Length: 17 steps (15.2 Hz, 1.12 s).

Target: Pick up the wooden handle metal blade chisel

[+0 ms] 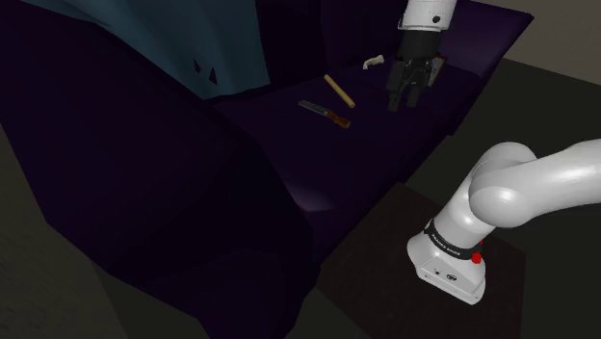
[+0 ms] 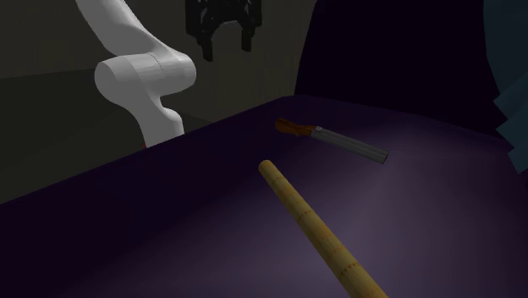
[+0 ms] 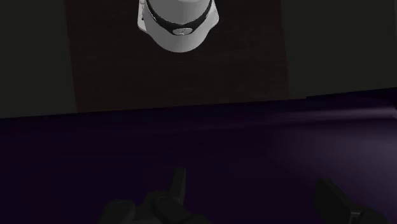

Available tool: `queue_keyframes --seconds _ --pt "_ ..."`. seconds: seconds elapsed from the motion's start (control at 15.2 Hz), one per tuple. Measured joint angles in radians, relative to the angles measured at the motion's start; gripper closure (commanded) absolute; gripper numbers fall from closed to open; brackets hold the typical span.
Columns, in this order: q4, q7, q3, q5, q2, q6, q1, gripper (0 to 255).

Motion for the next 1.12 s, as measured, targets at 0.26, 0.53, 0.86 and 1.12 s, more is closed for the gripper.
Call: queue_keyframes --seconds 0.26,0.53,0.86,1.12 --pt "0.016 -0.013 0.004 -0.004 0.067 0.062 0.007 0" --pt "0.056 -0.047 -0.001 -0.019 0.201 0.177 0.014 0" --pt "0.156 -0.082 -0.004 -0.033 0.376 0.283 0.023 0" --pt "0.242 -0.1 0.001 -0.038 0.518 0.364 0.032 0"
